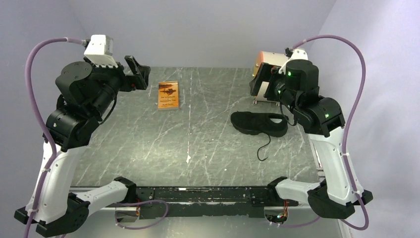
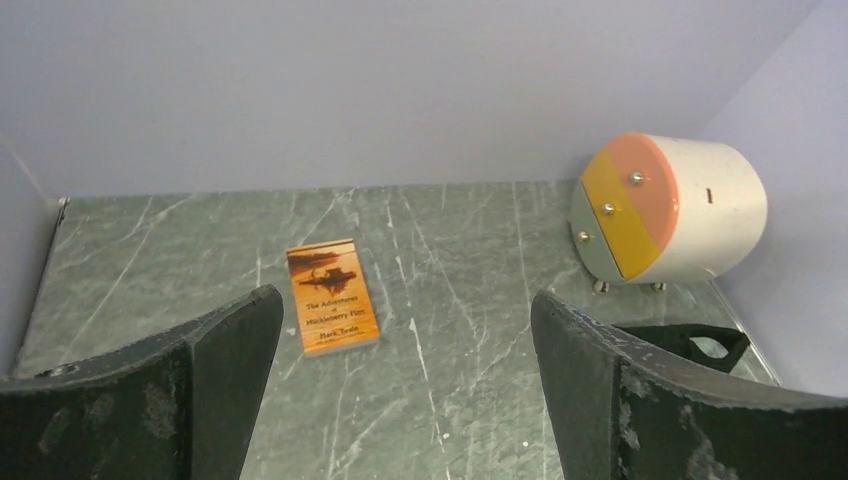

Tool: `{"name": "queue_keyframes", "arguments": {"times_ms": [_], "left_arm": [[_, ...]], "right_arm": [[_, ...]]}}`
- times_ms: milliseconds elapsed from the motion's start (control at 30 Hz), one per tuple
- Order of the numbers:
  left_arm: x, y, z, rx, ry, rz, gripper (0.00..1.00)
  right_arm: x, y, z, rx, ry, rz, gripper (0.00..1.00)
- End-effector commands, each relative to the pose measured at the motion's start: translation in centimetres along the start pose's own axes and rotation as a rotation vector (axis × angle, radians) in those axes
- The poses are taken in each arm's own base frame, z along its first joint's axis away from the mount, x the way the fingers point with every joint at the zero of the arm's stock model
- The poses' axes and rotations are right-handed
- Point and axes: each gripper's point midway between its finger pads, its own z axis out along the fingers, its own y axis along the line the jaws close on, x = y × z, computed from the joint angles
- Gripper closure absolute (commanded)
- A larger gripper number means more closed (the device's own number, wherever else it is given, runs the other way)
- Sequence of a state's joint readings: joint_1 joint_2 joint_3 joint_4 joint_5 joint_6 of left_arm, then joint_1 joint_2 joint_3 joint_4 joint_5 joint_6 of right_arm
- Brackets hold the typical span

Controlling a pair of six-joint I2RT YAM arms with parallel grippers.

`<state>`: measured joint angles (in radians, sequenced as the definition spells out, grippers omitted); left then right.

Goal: Tie the shoes

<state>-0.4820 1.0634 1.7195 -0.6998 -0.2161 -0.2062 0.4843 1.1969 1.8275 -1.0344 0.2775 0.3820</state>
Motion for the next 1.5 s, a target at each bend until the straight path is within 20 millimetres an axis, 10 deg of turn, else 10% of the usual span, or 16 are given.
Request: {"name": "queue_keyframes", "arguments": {"times_ms": [0, 433, 1100, 1467], "left_arm": [[1.0, 1.4, -0.4, -0.039, 0.023, -0.075, 0.02], [5.3, 3.3, -0.4, -0.082, 0.152, -0.197, 0.01], [10.1, -1.8, 0.6, 0.087, 0.395, -0.209, 0.00], [10.7, -3.2, 1.0, 0.104, 0.409, -0.104, 0.00]], "right_arm": [[1.9, -0.6, -0.7, 0.024, 0.044, 0.034, 0.00], [8.1, -2.7, 4.4, 0.126, 0.236, -0.045, 0.00], [18.9, -26.5, 12.0, 0.594, 0.444, 0.382, 0.05], [22.5, -29.0, 13.6, 0.607, 0.572, 0.305, 0.36]]}}
